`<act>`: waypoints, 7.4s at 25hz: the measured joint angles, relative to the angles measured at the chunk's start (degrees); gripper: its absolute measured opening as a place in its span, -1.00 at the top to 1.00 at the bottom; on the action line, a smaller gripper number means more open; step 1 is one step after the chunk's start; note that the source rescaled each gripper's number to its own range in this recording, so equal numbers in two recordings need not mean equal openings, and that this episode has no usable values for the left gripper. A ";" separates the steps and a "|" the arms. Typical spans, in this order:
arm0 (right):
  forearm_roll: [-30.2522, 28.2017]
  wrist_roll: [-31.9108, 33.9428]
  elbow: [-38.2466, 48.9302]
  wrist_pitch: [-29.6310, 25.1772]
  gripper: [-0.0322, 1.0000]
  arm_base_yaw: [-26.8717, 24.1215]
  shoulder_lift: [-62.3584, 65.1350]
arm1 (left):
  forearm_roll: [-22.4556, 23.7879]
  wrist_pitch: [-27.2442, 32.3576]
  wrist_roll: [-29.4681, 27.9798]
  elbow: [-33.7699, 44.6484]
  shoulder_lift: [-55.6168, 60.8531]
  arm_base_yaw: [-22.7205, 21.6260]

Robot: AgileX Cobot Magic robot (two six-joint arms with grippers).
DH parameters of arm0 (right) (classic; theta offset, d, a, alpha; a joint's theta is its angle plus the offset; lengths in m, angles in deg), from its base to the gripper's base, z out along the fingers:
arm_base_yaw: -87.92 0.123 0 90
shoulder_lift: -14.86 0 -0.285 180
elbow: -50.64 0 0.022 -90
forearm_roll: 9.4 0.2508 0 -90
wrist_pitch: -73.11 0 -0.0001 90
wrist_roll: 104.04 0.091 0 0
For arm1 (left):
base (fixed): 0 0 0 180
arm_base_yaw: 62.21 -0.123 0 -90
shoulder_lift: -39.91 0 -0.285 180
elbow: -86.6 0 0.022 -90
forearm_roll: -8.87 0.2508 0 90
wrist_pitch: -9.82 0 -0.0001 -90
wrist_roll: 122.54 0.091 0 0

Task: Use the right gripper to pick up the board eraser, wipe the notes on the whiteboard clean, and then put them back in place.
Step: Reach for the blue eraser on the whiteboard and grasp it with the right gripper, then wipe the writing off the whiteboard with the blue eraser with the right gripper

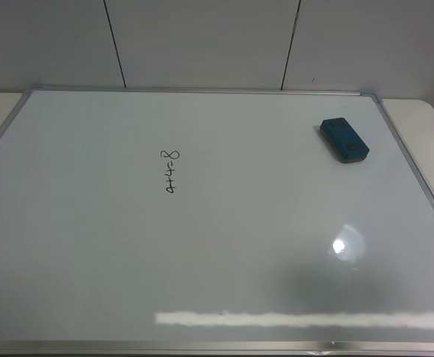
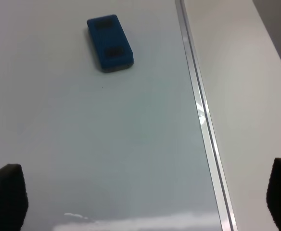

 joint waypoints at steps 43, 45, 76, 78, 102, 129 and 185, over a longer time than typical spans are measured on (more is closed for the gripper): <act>9.39 -19.78 -46.98 16.95 -1.00 -0.37 -97.68 | 0.00 0.00 0.00 0.00 0.00 0.00; 9.39 -21.01 -47.00 18.09 -1.00 -0.37 -99.66 | 0.00 0.00 0.00 0.00 0.00 0.00; 13.90 -24.60 -47.05 30.33 -1.00 -1.08 -113.68 | 0.00 0.00 0.00 0.00 0.00 0.00; 14.25 -24.76 -47.05 30.33 -1.00 -1.08 -113.74 | 0.00 0.00 0.00 0.00 0.00 0.00; 18.85 -26.17 -47.05 26.84 0.92 -1.08 -111.31 | 0.00 0.00 0.00 0.00 0.00 0.00; 19.31 -26.06 -47.05 26.76 0.92 7.80 -105.98 | 0.00 0.00 0.00 0.00 0.00 0.00; 6.89 -13.29 -75.29 9.83 0.92 47.77 -128.38 | 0.00 0.00 0.00 0.00 0.00 0.00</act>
